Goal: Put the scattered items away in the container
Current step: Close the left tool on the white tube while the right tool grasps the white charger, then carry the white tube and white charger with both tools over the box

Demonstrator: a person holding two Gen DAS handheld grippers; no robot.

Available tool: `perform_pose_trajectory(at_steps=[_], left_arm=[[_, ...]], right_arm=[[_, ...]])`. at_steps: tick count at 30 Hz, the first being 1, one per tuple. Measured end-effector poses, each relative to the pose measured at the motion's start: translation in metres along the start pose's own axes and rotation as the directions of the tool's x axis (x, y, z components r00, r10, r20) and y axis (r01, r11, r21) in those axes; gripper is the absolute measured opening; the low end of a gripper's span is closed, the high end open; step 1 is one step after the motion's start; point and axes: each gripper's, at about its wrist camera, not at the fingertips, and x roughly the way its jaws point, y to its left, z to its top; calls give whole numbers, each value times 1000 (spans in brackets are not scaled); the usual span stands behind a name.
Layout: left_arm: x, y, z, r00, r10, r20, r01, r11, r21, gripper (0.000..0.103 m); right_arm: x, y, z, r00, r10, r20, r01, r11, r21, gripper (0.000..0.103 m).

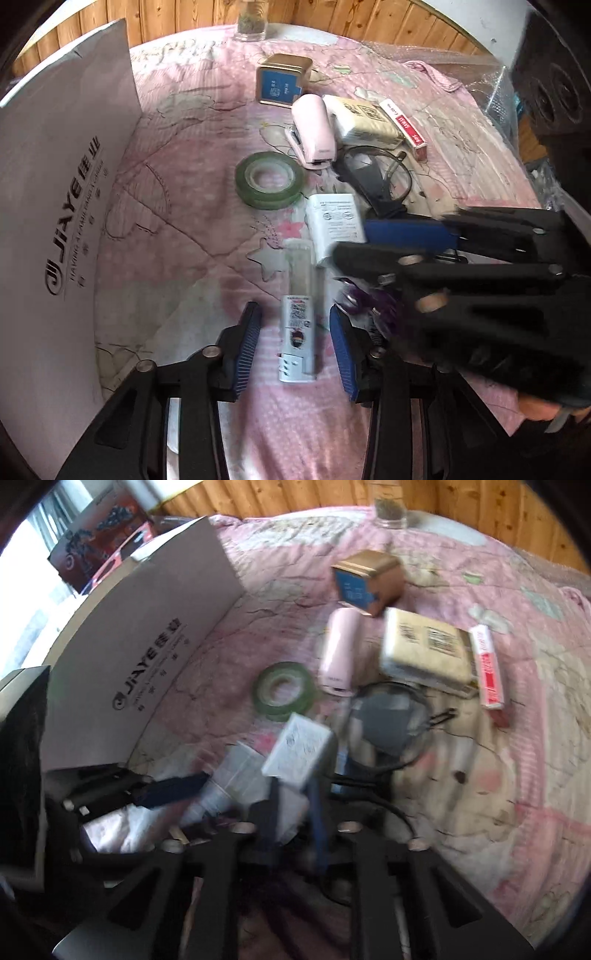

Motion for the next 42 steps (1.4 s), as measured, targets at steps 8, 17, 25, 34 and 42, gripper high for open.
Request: perform_pose_trajectory(at_steps=[8, 17, 25, 34, 42], left_arm=[[-3, 14, 0, 1000, 22, 3, -22, 999, -36, 28], [4, 7, 3, 997, 34, 75, -31, 999, -30, 21], [-7, 19, 4, 998, 18, 60, -14, 998, -55, 20], [-39, 10, 2, 994, 68, 85, -66, 998, -21, 20], [-53, 20, -7, 996, 44, 77, -40, 998, -45, 20]], right_arm=[[-5, 0, 7, 993, 108, 43, -110, 992, 59, 42], [21, 15, 23, 999, 37, 23, -38, 996, 79, 40], [14, 7, 19, 997, 58, 44, -64, 985, 162, 35], [-8, 28, 9, 997, 48, 68, -58, 988, 141, 33], [23, 49, 10, 996, -66, -52, 67, 998, 7, 40]])
